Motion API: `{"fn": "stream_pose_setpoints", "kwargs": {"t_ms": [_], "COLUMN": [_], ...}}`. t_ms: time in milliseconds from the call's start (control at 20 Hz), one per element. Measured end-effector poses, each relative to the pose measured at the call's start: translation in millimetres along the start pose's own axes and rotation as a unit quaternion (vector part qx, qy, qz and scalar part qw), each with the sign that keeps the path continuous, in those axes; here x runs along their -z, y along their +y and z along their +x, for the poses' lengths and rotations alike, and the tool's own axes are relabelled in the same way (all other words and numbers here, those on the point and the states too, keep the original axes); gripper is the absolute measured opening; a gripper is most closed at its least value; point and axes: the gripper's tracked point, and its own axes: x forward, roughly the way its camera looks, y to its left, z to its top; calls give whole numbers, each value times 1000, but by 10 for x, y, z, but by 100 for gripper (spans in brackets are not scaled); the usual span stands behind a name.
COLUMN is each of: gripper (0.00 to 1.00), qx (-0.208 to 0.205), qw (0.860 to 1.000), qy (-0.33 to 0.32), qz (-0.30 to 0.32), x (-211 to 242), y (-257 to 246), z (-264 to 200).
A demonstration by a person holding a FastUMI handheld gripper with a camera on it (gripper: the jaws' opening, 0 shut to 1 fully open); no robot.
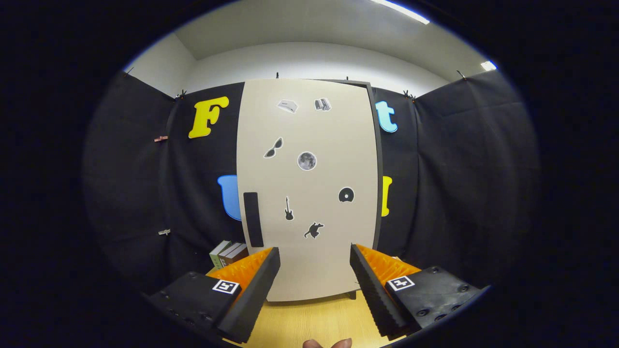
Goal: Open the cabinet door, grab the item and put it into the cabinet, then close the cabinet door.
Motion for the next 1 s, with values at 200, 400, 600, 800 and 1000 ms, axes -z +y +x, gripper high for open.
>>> {"fn": "stream_pose_setpoints", "kwargs": {"t_ms": [200,400,600,800,1000], "gripper": [95,95,95,95,95], "qx": [1,-1,-2,-4,-4], "qw": [1000,1000,1000,1000,1000], "qy": [0,-1,-2,-1,-3], "qz": [0,-1,-3,-3,-3], "x": [2,-12,-20,-11,-22], "y": [-18,-16,1,15,10], "z": [-13,-24,-22,-24,-14]}}
